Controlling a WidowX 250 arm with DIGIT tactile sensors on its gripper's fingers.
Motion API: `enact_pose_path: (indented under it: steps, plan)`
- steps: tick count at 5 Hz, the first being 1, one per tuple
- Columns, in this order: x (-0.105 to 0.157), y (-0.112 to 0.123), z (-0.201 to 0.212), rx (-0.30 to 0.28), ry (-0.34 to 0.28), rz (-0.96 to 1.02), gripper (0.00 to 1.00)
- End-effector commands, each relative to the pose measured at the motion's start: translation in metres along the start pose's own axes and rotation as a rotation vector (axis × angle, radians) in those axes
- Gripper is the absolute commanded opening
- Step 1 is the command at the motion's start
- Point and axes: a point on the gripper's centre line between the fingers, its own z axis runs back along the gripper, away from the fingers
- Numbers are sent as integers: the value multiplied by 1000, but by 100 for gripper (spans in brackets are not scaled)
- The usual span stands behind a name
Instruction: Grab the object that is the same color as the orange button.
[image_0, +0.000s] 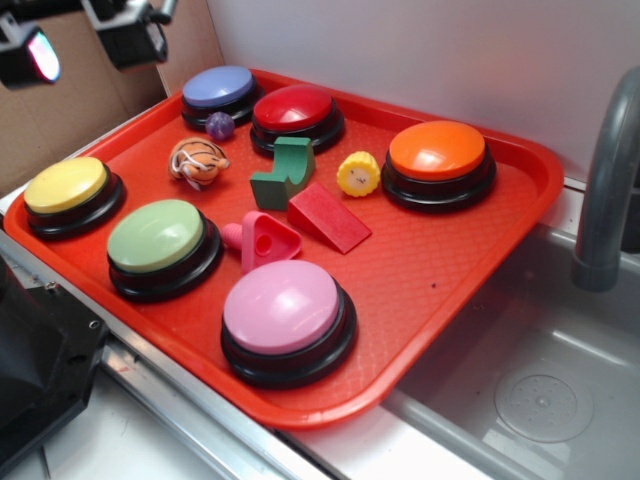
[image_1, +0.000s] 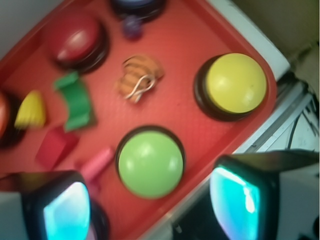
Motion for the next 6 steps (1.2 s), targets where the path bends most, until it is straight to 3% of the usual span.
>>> enact_pose_path:
  steps: [1, 2, 3, 4, 6]
  plan:
    - [34, 13, -35, 38, -97, 371, 100]
    - [49, 11, -63, 39, -91, 445, 100]
    - [58, 11, -77, 55, -131, 493, 100]
    - [66, 10, -95, 34, -92, 480, 100]
    - [65, 4, -122, -7, -92, 422, 100]
